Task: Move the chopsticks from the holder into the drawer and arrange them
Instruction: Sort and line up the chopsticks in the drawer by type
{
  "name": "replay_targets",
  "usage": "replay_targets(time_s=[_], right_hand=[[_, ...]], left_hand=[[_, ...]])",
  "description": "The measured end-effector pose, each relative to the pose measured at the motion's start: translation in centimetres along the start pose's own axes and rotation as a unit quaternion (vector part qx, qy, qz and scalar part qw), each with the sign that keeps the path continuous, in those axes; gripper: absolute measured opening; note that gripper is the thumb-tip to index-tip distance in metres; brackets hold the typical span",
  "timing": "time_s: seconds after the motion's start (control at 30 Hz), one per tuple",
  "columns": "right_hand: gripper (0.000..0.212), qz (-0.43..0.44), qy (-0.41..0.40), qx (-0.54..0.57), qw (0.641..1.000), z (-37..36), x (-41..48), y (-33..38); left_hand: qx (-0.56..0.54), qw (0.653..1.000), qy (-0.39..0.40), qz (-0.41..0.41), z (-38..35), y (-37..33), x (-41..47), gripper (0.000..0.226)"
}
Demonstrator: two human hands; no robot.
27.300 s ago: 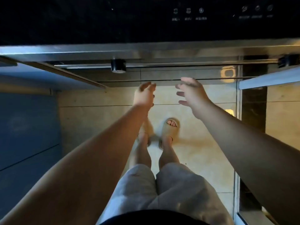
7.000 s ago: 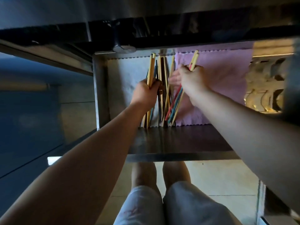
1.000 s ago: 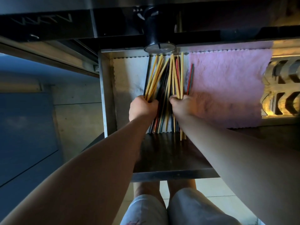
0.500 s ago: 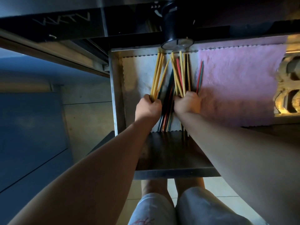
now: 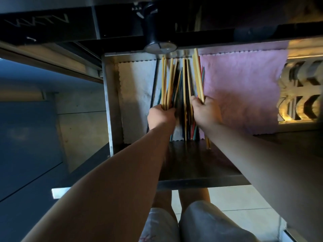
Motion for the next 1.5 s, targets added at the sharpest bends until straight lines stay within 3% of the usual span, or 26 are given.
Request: replay_targets(time_s=[0.33, 0.93, 1.23, 1.33, 1.5], right_hand=[[0.044, 0.005, -0.001, 0.066, 0.998, 1.2, -0.3, -0.4], [0.032, -0.031, -0.007, 0.131, 0.991, 2.2, 0.5, -2.5], [0.014, -0.033, 0.015, 0.074, 0.997, 1.0, 0.7, -2.9], [0.022, -0.031, 0.001, 0.046, 0.998, 0.8, 0.9, -2.9], [0.025, -0.024, -0.03, 0.016, 0.999, 1.1, 1.1, -2.7]], left_hand=[[0.037, 0.997, -0.068, -0.022, -1.0, -0.3, -1.1, 0.005], [0.125, 0.988, -0.09, -0.015, -2.3, -1.5, -1.6, 0.008], [0.123, 0.989, -0.087, -0.007, -2.8, -1.8, -1.7, 0.007], [0.1, 0.992, -0.073, 0.008, -2.9, -1.7, -1.8, 0.016], [0.058, 0.997, -0.057, 0.002, -2.3, -1.0, -1.8, 0.011]])
Point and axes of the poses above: each hand's wrist, its own x-axis towards the middle knuckle, its own z-axis out of the back of the hand, y = z × x, the point moved 6 cm from there along x, towards the middle knuckle, and after that the axes turned 15 degrees about z, right-handed, at the moved point
